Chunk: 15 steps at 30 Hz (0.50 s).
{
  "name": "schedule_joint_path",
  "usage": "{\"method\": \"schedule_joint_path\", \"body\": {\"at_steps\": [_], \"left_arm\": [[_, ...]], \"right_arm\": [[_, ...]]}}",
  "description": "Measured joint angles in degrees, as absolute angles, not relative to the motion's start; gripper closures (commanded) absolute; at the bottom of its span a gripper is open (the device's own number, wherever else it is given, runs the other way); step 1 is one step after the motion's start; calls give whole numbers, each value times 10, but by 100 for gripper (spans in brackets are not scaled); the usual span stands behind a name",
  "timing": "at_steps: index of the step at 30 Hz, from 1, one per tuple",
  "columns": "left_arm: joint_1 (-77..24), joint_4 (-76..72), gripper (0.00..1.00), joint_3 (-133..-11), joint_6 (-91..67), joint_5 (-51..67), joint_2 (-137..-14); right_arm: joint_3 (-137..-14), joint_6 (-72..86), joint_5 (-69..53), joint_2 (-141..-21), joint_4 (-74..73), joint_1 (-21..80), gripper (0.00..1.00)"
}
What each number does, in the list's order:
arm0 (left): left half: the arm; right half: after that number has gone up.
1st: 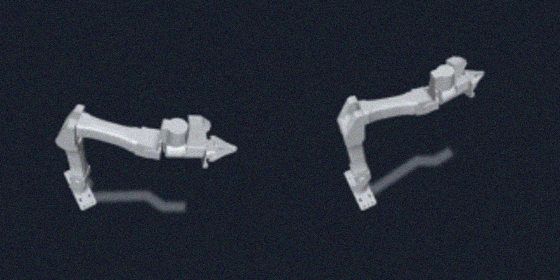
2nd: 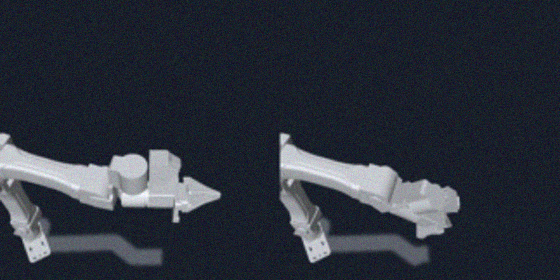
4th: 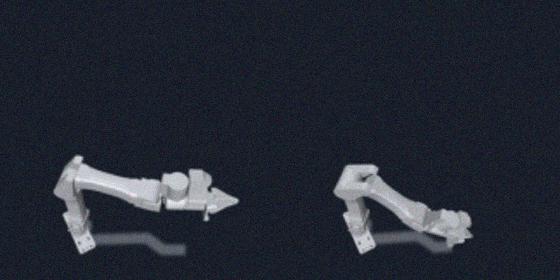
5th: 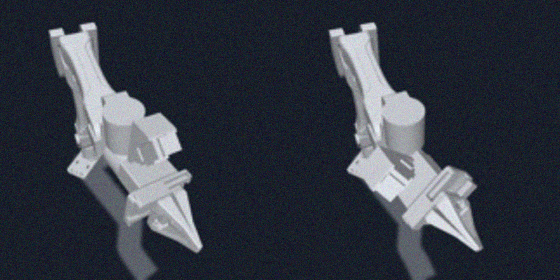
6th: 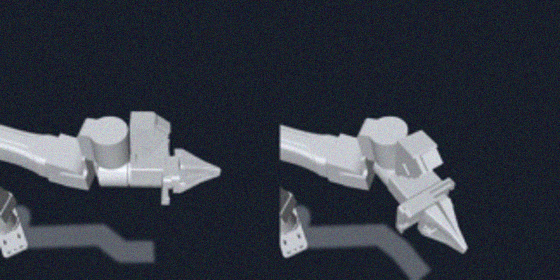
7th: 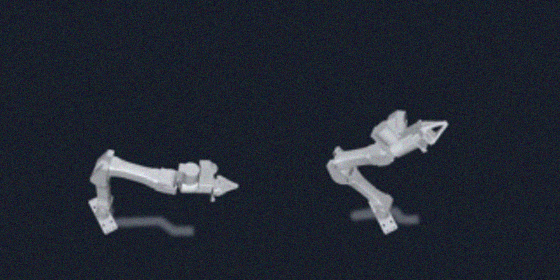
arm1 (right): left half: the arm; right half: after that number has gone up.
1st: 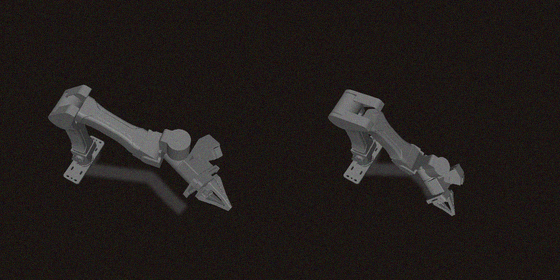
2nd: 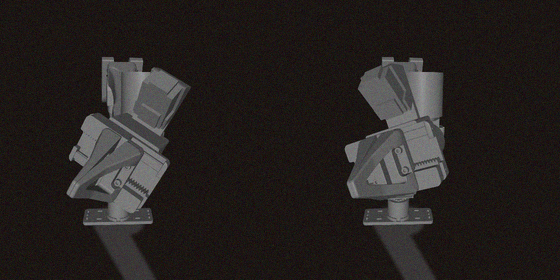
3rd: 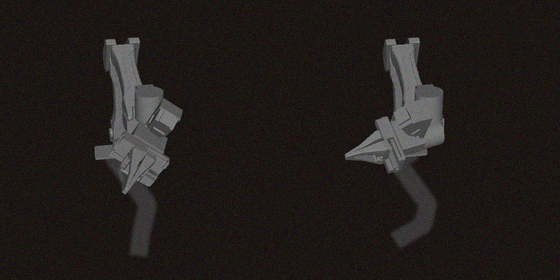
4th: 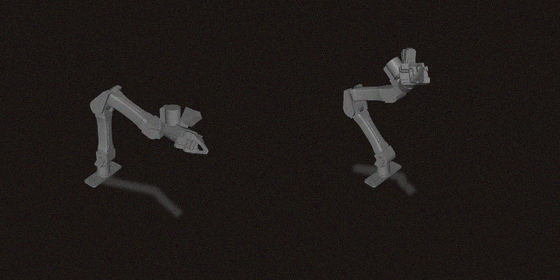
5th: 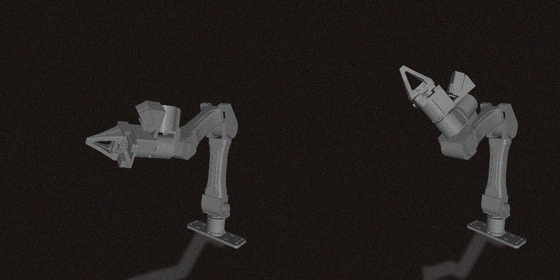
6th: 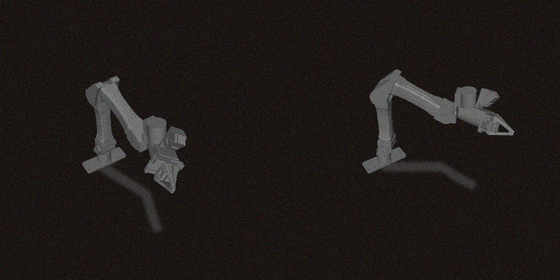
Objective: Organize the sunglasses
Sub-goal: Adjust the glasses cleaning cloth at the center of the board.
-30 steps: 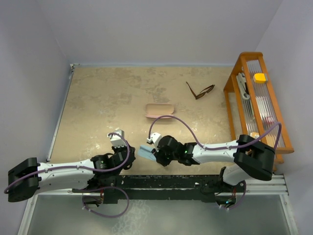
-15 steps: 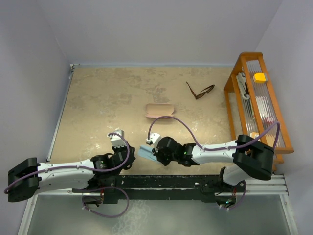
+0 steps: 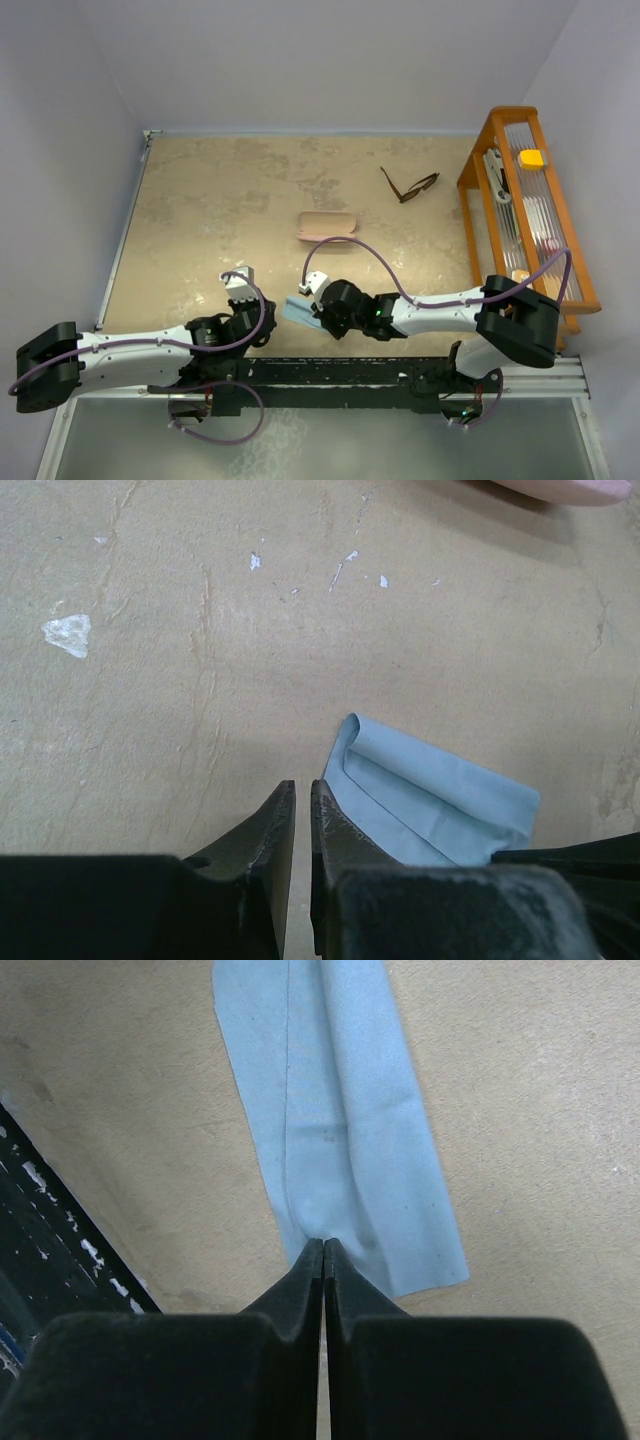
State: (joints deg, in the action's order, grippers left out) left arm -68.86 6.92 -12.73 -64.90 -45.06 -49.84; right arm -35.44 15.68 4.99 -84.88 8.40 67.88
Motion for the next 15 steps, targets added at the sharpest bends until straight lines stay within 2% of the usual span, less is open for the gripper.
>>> {"method": "schedule_joint_path", "body": {"at_steps": [2, 5, 15], "left_arm": [[-689, 69, 92, -127, -649, -450, -498], [-689, 69, 92, -127, -649, -450, -498], [-689, 68, 92, -127, -649, -449, -499]], "right_arm": [[-355, 158, 50, -849, 82, 679, 81], [-357, 162, 48, -847, 77, 680, 73], [-357, 163, 39, -838, 58, 682, 72]]}}
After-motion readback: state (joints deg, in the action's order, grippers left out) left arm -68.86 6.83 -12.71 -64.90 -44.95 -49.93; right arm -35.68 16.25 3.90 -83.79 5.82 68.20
